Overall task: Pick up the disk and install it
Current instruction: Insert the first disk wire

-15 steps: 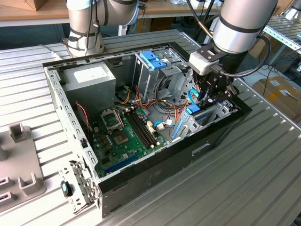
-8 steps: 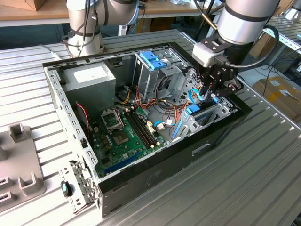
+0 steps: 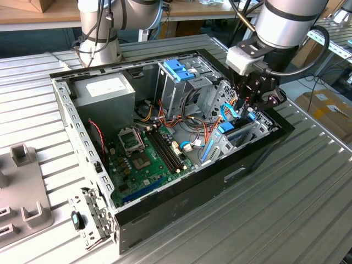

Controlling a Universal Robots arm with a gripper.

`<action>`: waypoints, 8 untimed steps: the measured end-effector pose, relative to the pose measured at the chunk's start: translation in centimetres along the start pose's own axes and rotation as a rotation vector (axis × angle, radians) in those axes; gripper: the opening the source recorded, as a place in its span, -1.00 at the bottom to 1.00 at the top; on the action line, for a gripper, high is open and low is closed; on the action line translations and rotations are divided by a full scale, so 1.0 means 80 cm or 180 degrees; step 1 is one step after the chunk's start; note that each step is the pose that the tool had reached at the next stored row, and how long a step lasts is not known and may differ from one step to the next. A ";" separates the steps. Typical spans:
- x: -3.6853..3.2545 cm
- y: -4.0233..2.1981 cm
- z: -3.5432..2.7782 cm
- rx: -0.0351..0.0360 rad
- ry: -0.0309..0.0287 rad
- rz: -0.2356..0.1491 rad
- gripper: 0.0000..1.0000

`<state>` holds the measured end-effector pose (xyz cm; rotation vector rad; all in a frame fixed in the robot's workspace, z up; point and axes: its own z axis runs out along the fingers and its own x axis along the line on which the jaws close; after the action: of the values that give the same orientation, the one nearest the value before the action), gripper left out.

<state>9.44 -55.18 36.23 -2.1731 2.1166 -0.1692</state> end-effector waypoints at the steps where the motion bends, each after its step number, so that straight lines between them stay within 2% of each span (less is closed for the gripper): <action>1: 0.0000 -0.0002 0.0003 -0.0044 -0.0001 0.0000 -0.40; 3: 0.0000 -0.0005 0.0009 -0.0160 -0.0001 -0.0001 -0.40; 5: 0.0000 -0.0008 0.0013 -0.0253 0.0000 -0.0002 -0.40; 6: 0.0000 -0.0010 0.0017 -0.0333 0.0001 -0.0003 -0.40; 7: 0.0000 -0.0013 0.0019 -0.0434 0.0002 -0.0004 -0.40; 8: 0.0000 -0.0012 0.0019 -0.0434 0.0002 -0.0003 -0.40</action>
<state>9.56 -55.18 36.09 -2.2473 2.1877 -0.0260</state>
